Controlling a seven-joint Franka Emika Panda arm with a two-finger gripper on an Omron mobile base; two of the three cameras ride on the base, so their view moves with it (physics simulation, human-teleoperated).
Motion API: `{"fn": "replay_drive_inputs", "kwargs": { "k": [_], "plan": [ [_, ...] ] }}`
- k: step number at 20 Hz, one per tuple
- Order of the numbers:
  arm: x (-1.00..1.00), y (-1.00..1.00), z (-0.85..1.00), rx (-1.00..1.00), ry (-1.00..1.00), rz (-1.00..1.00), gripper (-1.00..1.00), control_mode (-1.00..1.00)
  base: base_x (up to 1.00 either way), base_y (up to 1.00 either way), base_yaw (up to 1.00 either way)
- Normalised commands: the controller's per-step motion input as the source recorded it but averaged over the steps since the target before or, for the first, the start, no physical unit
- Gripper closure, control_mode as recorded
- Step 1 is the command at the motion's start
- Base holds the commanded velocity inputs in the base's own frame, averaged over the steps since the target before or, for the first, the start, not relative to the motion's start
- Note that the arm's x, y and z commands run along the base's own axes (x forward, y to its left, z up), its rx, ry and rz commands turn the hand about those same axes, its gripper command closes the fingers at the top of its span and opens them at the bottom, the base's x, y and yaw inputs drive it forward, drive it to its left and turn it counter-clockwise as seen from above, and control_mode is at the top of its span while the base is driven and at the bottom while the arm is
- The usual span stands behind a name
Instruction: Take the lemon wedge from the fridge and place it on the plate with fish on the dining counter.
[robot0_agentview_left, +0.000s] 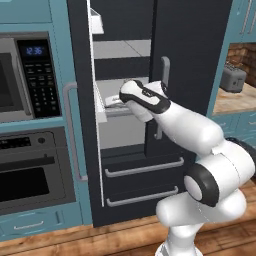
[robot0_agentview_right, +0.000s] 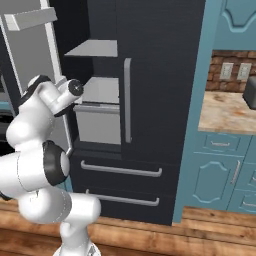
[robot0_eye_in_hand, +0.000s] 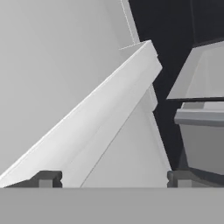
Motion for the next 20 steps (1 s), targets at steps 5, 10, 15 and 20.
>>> {"fn": "replay_drive_inputs", "kwargs": {
  "k": [5, 10, 15, 20],
  "plan": [
    [-0.23, -0.98, 0.09, 0.05, 0.0, -0.29, -1.0, -1.0, 0.0, 0.0, 0.0],
    [-0.35, -1.0, 0.0, -0.06, 0.0, -0.38, -1.0, -1.0, 0.0, 0.0, 0.0],
    [-0.25, -0.91, 0.0, -0.12, 0.0, -0.46, -1.0, -1.0, 0.0, 0.0, 0.0],
    [-0.04, -0.63, 0.0, -0.21, 0.16, -0.38, -1.0, -1.0, 0.0, 0.0, 0.0]
  ]
}}
